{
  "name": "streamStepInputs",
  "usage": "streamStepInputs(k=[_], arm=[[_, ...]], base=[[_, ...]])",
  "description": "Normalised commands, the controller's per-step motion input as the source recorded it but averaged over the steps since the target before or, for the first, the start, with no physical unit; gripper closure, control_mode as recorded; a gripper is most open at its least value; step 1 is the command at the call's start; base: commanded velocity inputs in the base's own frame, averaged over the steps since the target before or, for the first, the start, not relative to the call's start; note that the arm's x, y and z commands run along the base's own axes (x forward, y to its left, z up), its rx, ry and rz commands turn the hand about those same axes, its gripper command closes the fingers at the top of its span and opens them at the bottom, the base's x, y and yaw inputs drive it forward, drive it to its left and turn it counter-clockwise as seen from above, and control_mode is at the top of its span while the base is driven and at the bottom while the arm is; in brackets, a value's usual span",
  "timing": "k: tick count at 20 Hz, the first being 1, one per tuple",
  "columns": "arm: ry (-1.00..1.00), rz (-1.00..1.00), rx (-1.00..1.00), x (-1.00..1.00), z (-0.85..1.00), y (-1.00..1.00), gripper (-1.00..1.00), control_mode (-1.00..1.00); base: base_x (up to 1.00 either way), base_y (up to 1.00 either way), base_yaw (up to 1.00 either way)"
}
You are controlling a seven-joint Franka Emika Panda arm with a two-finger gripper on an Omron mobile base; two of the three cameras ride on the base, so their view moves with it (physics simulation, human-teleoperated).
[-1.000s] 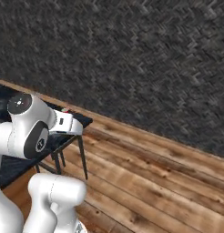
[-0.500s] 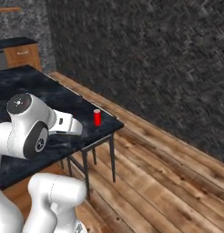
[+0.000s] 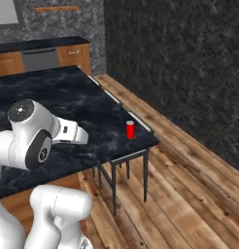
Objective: Four empty soda cans are scattered around the kitchen. Gather all the cans and cluster them next to the stove for recycling.
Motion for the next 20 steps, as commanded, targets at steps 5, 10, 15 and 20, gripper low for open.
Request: streamStepInputs(k=[5, 10, 15, 20], arm=[[0.00, 0.00, 0.00, 0.00, 0.00, 0.00, -1.00, 1.00], [0.00, 0.00, 0.00, 0.00, 0.00, 0.00, -1.00, 1.00], [0.00, 0.00, 0.00, 0.00, 0.00, 0.00, -1.00, 1.00], [0.00, 0.00, 0.00, 0.00, 0.00, 0.00, -1.00, 1.00]], base=[[0.00, -0.13, 0.50], [0.00, -0.18, 0.47], [0.00, -0.25, 0.45], [0.00, -0.41, 0.38]])
